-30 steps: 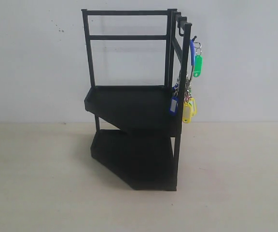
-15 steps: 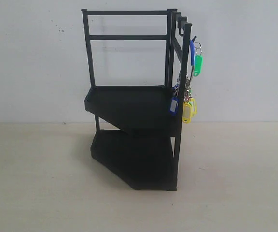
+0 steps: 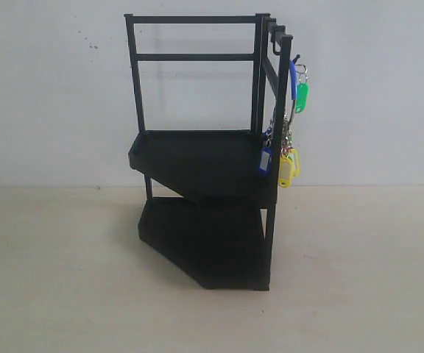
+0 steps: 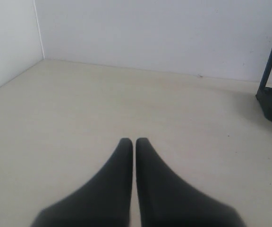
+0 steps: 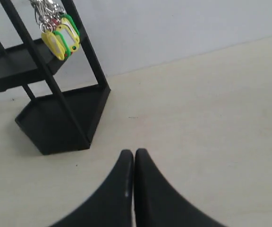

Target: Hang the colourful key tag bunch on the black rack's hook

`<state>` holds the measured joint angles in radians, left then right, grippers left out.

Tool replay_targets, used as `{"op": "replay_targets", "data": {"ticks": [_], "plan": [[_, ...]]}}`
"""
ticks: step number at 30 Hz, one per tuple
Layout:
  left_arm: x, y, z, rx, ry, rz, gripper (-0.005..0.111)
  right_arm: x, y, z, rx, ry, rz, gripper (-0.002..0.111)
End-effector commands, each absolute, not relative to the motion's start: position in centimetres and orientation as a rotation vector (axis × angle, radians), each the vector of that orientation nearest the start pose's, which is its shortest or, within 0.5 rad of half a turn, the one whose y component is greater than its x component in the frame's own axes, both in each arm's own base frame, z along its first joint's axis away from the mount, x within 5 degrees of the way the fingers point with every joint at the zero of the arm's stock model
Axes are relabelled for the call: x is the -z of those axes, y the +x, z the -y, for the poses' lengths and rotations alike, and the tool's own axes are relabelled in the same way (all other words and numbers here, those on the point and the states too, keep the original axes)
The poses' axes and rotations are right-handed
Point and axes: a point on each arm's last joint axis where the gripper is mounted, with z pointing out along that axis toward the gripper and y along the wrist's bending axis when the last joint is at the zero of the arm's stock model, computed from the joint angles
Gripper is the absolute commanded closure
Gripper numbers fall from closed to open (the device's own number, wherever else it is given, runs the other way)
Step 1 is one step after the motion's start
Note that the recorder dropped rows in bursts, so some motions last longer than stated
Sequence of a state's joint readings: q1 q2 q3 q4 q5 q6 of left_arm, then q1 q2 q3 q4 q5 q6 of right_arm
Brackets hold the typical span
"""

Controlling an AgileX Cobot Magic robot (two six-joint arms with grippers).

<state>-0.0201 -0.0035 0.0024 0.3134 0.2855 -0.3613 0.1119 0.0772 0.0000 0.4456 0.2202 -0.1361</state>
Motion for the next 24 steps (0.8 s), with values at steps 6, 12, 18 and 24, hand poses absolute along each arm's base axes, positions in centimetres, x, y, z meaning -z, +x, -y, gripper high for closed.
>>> {"op": "replay_targets", "data": {"ticks": [6,12,18,24], "plan": [[-18.90,5.48,-0.66,-0.018,-0.093,-1.748,0.102,-18.38,5.31,-0.96,-0.214,-0.002,-1.815,0.108],[-18.90,5.48,-0.66,-0.018,-0.093,-1.748,0.102,-18.37,5.33,-0.76,-0.178,-0.007,-1.814,0.108],[-18.91,5.48,-0.66,-0.017,-0.093,-1.747,0.102,-18.11,5.26,-0.78,-0.180,-0.006,-1.843,0.108],[-18.91,5.48,-0.66,-0.017,-0.093,-1.747,0.102,-18.11,5.26,-0.78,-0.180,-0.006,-1.843,0.108]]}}
